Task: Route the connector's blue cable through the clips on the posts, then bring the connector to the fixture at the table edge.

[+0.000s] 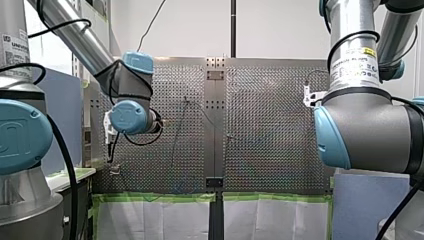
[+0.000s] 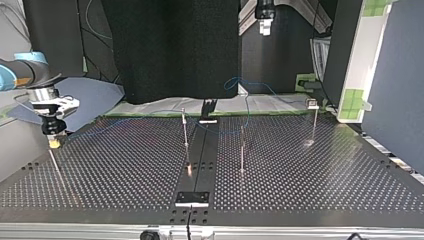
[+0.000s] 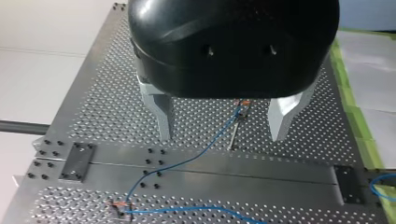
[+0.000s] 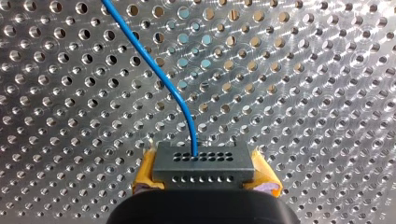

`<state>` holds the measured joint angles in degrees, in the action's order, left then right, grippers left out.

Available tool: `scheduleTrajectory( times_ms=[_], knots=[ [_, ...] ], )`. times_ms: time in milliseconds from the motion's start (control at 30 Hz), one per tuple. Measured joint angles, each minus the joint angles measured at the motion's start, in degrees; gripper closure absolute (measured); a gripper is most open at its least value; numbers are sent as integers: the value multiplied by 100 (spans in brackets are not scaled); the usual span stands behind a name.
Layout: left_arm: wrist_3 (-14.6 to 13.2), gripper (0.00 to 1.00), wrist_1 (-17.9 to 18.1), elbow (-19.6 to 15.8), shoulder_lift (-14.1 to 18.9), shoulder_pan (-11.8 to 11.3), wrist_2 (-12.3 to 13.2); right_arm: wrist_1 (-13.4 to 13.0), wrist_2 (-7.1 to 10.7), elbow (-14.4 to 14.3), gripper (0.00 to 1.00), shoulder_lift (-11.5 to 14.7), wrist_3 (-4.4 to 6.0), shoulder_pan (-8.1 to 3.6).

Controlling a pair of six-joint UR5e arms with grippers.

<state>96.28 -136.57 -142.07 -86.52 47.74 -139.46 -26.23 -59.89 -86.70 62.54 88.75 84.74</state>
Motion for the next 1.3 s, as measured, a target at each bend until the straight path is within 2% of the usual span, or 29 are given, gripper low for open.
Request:
scheduleTrajectory(
  times_ms=[33,67,100,133,167,200,233,400,1300],
  knots=[
    [1,0,8,0,-34,0,0,0,0,0,100,0,0,0],
    [2,0,19,2,-61,0,0,0,0,0,93,0,0,0],
    [3,0,26,3,-65,-1,1,0,0,0,93,0,0,0],
    [4,0,30,4,-56,-2,1,-1,0,0,64,1,0,0],
    [3,0,33,3,-30,-3,3,-1,0,0,48,0,0,0],
    [0,0,35,3,-1,-4,5,-1,0,0,48,1,0,0],
    [-3,0,33,2,33,-6,8,-5,0,3,2,3,0,0],
    [-11,0,21,3,236,-12,44,0,-1,2,2,3,0,0],
    [-22,0,91,24,183,-35,99,0,-1,0,2,0,0,0]
  ],
)
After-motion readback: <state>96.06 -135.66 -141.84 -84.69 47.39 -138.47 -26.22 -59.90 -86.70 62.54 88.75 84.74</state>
